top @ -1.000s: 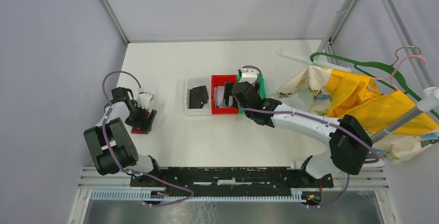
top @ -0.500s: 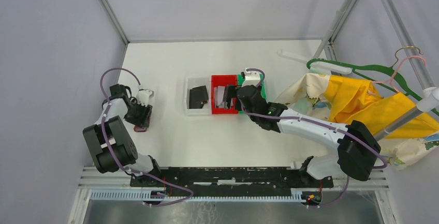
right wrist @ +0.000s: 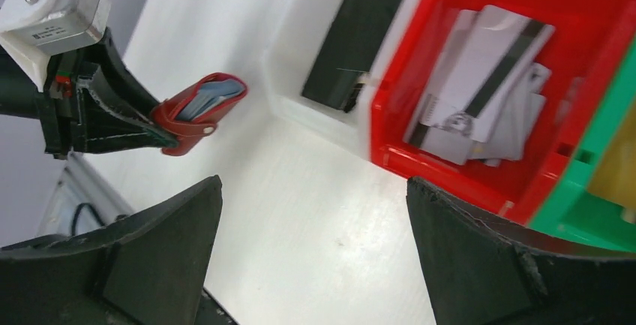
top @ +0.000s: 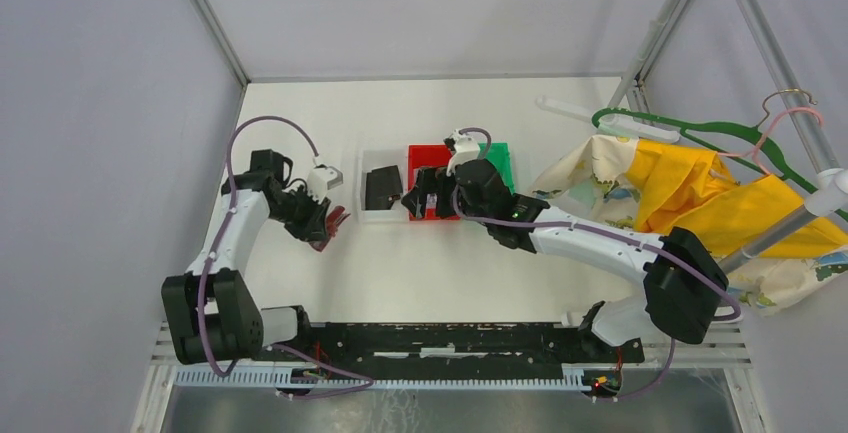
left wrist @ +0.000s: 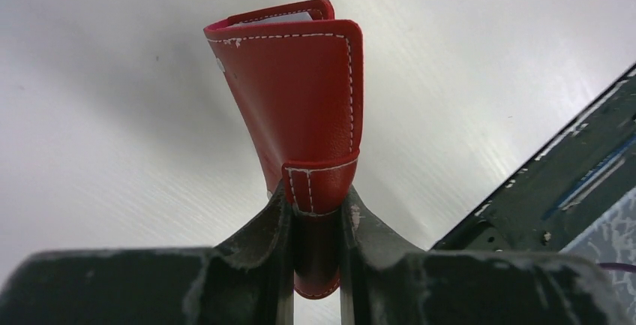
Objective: Take the credit cards out of the card holder
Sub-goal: Pick up the credit card at the corner of the board, then open the card holder.
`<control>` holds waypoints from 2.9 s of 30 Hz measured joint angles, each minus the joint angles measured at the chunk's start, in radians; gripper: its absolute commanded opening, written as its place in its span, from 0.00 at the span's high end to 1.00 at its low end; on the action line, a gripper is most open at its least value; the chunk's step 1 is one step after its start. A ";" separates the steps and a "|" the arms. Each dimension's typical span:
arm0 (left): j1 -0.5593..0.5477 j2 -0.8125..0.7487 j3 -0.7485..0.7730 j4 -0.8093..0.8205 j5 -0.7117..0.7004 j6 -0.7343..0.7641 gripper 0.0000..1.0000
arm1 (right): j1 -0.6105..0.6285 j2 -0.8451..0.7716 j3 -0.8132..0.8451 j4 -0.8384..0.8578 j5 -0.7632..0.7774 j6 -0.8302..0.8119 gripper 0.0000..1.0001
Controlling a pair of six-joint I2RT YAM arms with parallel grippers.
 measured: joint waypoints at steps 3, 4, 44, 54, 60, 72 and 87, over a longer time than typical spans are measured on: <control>-0.068 -0.050 0.074 -0.063 0.029 -0.027 0.87 | 0.000 0.034 0.042 0.017 -0.097 0.037 0.02; -0.097 -0.068 0.109 -0.079 0.041 -0.038 0.86 | 0.000 0.047 0.057 0.032 -0.134 0.053 0.02; -0.264 -0.533 0.243 -0.147 0.117 0.355 0.83 | 0.049 0.221 0.261 0.266 -0.378 0.649 0.08; -0.265 -0.624 0.135 -0.011 0.077 0.533 0.61 | 0.075 0.247 0.309 0.246 -0.389 0.665 0.50; -0.265 -0.634 0.115 0.051 0.063 0.599 0.07 | 0.071 0.257 0.305 0.238 -0.395 0.687 0.81; -0.265 -0.866 -0.099 0.241 0.109 0.673 0.01 | 0.011 0.221 0.173 0.346 -0.428 0.861 0.79; -0.266 -1.111 -0.468 0.829 0.271 0.890 0.41 | 0.031 0.193 0.104 0.540 -0.467 1.027 0.67</control>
